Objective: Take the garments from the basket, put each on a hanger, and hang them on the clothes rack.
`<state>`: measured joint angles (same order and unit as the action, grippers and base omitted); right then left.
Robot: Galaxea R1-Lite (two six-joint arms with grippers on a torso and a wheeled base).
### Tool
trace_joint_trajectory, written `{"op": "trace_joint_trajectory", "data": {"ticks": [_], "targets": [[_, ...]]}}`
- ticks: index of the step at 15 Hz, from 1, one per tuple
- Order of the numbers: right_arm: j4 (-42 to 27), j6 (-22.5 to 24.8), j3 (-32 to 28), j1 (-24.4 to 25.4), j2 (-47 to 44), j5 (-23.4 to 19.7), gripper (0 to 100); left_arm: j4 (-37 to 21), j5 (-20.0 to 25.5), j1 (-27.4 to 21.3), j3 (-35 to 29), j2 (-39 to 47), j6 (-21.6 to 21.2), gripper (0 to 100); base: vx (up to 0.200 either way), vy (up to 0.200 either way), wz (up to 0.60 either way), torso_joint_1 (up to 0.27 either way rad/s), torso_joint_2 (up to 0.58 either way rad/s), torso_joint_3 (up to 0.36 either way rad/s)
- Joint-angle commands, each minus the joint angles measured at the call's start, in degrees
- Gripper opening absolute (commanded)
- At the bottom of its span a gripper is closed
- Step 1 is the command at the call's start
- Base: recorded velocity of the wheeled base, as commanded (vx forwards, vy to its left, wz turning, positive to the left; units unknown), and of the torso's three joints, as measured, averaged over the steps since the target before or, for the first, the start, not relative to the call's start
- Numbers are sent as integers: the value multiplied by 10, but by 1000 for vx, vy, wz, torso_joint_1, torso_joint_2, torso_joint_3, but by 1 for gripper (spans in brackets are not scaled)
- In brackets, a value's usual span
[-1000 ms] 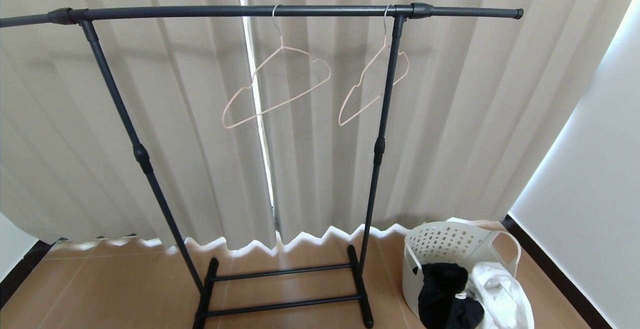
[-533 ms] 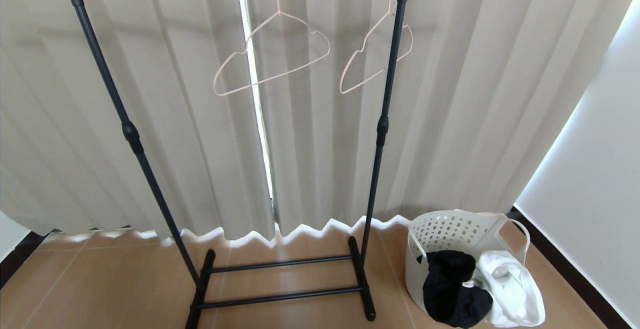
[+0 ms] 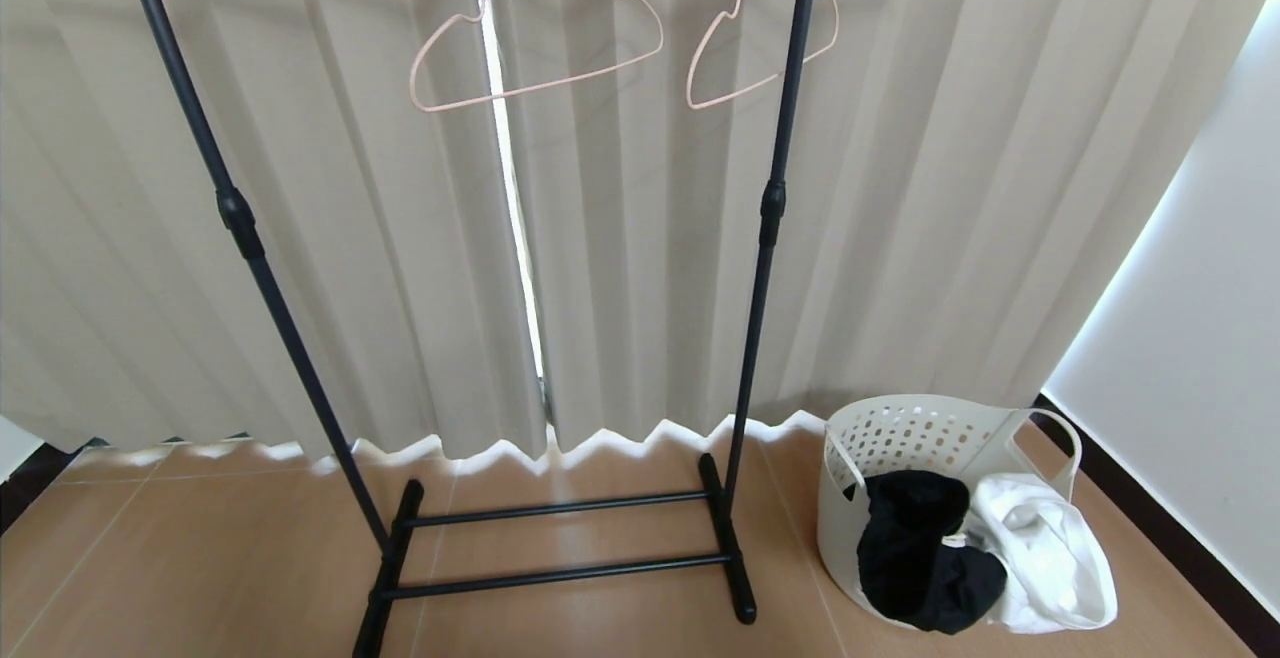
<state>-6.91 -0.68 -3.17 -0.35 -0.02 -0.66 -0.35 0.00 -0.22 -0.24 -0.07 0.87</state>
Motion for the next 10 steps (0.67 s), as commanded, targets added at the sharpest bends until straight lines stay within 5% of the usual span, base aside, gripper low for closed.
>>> {"op": "trace_joint_trajectory", "data": {"ticks": [1,4,8,10], "targets": [[0,0,0,0,0,0,100,0,0,0,0,1,0,100,0,0,0,-17,193,154],[0,2,0,0,0,0,100,0,0,0,0,1,0,100,0,0,0,-6,50,49],[0,2,0,0,0,0,100,0,0,0,0,1,0,100,0,0,-600,0,8,10],[0,2,0,0,0,0,100,0,0,1,0,1,1,100,0,0,0,0,0,0]]}}
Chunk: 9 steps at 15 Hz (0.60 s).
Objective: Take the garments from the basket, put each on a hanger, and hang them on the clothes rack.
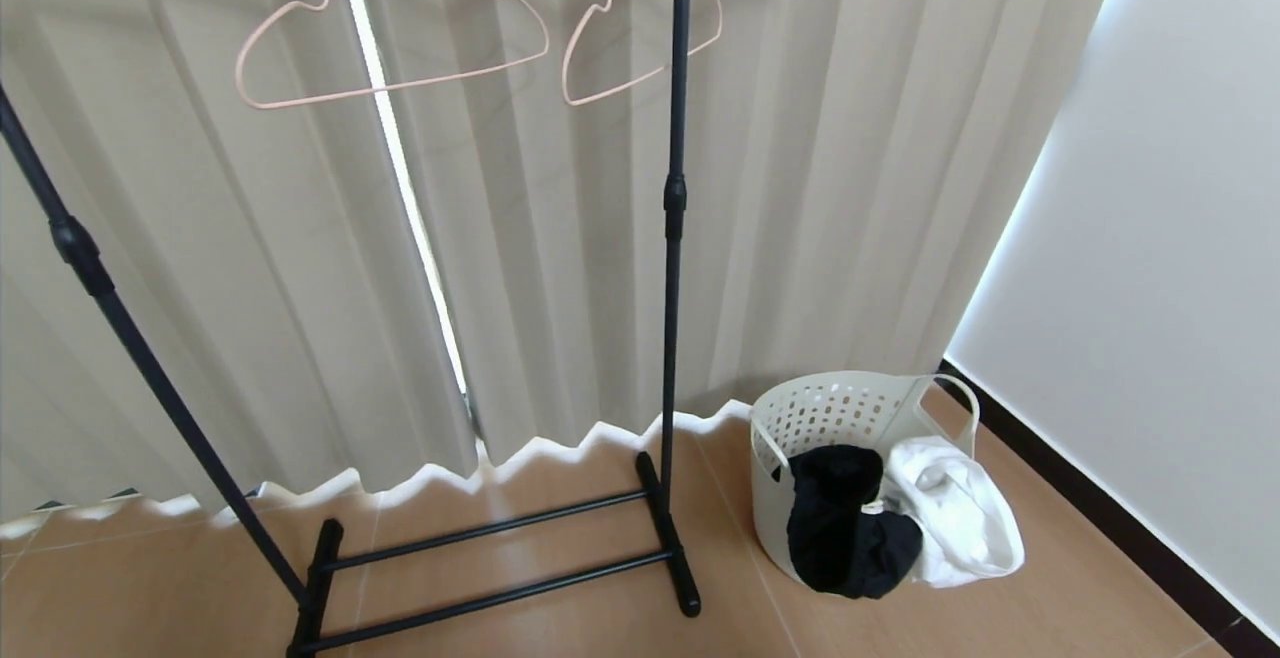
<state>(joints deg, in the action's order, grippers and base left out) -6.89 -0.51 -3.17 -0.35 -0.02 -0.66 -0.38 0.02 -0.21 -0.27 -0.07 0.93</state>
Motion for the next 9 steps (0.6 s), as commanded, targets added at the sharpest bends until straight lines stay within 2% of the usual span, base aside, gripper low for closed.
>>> {"op": "trace_joint_trajectory", "data": {"ticks": [1,2,4,9], "targets": [[-1,0,0,0,0,0,100,0,0,1,0,1,0,100,0,0,0,0,0,0],[-1,-2,0,0,0,0,100,0,0,1,0,1,0,100,0,-200,0,2,-2,7],[-1,-2,0,0,0,0,100,0,-1,1,0,1,0,100,200,-200,0,-5,2,10],[-1,-1,0,0,0,0,100,0,-1,1,0,1,0,100,200,0,0,1,4,5]]}}
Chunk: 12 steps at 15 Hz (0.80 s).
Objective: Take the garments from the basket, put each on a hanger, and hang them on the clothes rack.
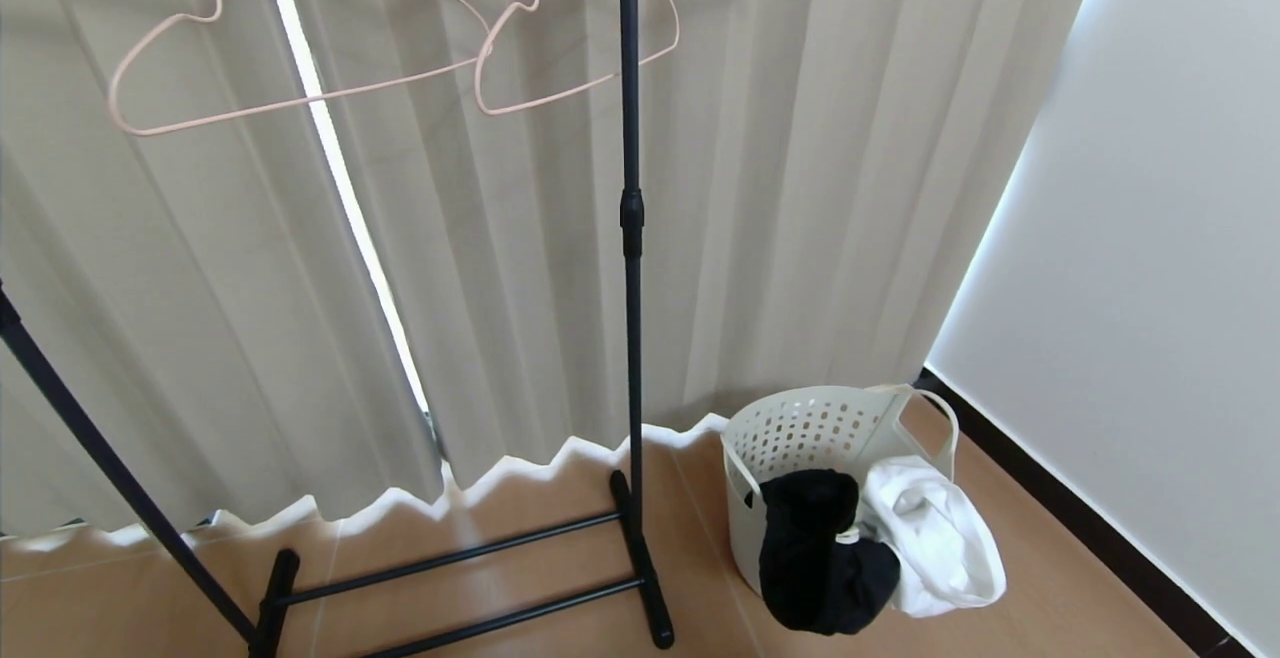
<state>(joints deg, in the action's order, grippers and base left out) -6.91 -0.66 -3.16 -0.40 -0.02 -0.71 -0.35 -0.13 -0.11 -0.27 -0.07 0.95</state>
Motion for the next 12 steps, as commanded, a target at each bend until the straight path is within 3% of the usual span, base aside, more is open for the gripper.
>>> {"op": "trace_joint_trajectory", "data": {"ticks": [1,8,12], "targets": [[0,0,0,1,0,0,100,0,0,0,0,1,0,100,200,0,0,7,2,2],[0,0,0,1,0,0,100,-1,0,0,-1,1,-2,100,0,0,0,0,0,0],[0,0,0,1,0,0,100,-1,0,0,-1,1,-2,100,0,0,0,1,4,-135]]}}
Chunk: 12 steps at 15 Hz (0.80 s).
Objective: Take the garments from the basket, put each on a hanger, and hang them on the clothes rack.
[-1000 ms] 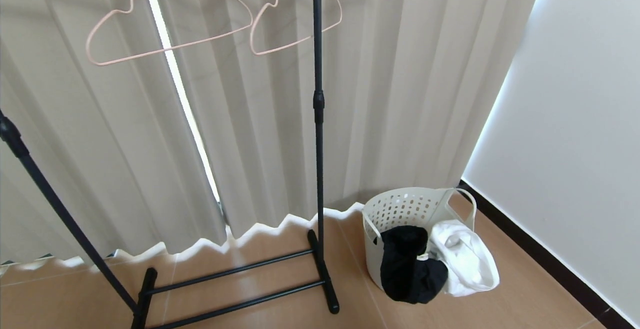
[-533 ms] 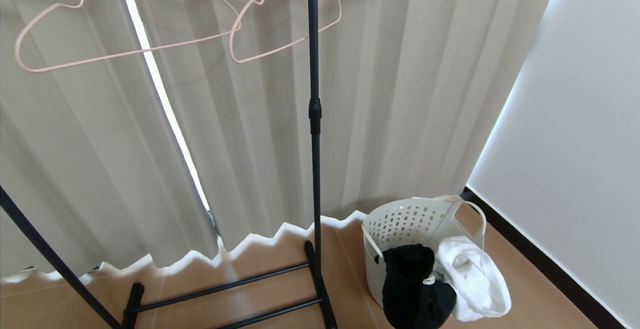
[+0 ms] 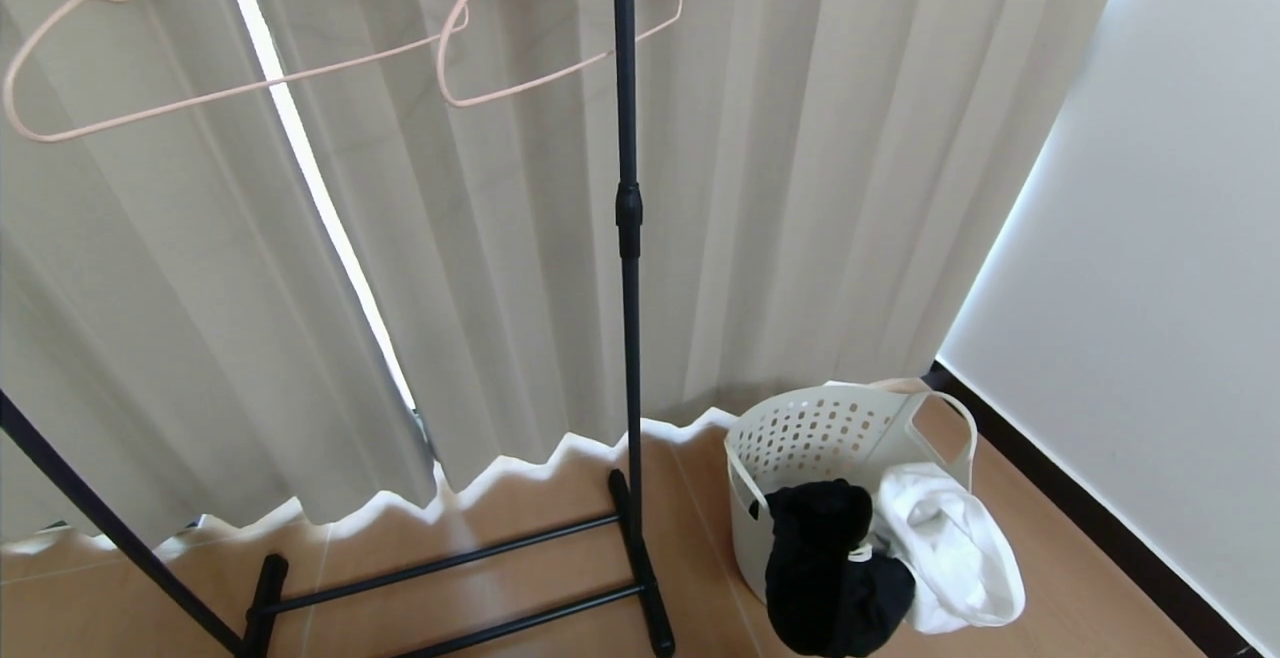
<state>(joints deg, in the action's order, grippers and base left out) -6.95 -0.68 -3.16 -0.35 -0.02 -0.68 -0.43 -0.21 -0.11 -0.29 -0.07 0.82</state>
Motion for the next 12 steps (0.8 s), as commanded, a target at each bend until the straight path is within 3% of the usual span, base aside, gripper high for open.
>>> {"op": "trace_joint_trajectory", "data": {"ticks": [1,12], "targets": [[0,0,0,0,0,0,100,0,-1,0,-1,1,1,100,0,0,0,2,2,-183],[0,0,0,0,0,0,100,1,-9,0,0,1,5,100,0,0,0,3,3,-198]]}}
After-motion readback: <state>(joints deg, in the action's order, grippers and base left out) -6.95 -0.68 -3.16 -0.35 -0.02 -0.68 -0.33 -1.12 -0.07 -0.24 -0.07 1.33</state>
